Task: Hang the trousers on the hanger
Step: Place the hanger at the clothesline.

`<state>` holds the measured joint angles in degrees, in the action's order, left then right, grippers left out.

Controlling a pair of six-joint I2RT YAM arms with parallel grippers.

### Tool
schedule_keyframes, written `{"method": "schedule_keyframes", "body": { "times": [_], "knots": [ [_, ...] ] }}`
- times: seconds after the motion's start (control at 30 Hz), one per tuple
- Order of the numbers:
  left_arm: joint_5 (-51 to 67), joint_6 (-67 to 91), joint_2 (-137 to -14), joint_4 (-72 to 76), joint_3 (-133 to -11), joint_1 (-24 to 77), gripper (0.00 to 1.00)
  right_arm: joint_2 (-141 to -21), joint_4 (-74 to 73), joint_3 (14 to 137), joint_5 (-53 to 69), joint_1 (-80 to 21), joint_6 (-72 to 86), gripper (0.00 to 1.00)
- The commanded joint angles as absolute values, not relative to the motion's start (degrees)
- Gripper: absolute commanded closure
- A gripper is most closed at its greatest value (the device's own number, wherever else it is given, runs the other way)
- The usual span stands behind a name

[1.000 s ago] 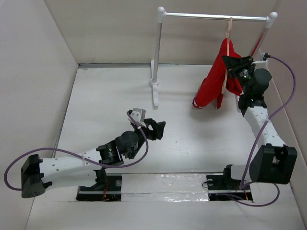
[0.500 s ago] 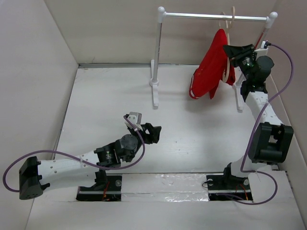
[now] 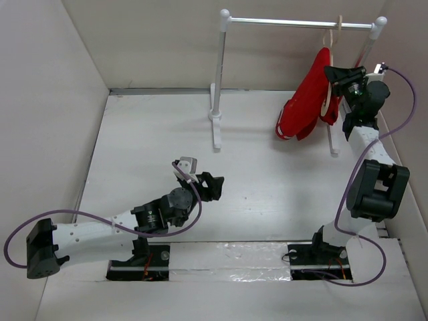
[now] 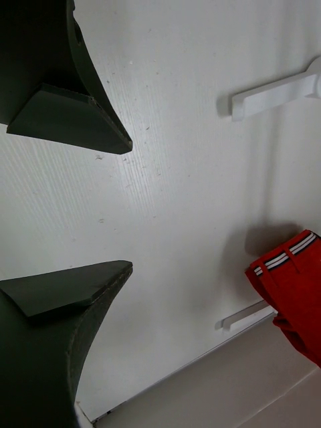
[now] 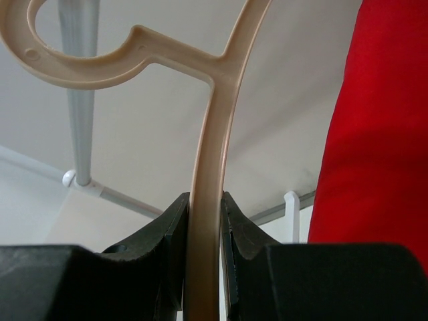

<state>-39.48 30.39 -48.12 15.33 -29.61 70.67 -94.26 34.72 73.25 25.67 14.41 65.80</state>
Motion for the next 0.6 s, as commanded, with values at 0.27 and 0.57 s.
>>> {"method": "schedule_keyframes", "body": {
  "times": [0.27, 0.57],
  "knots": [
    [-43.2, 30.2, -44.0, 12.9, -30.8, 70.8, 0.37, -97.0, 49.6, 79.2, 28.9, 16.9, 66.3, 1.00],
    [-44.2, 31.4, -41.4, 9.4, -30.9, 70.8, 0.37, -95.8, 50.2, 76.4, 29.8, 18.5, 62.8, 0.44]
  ]
}}
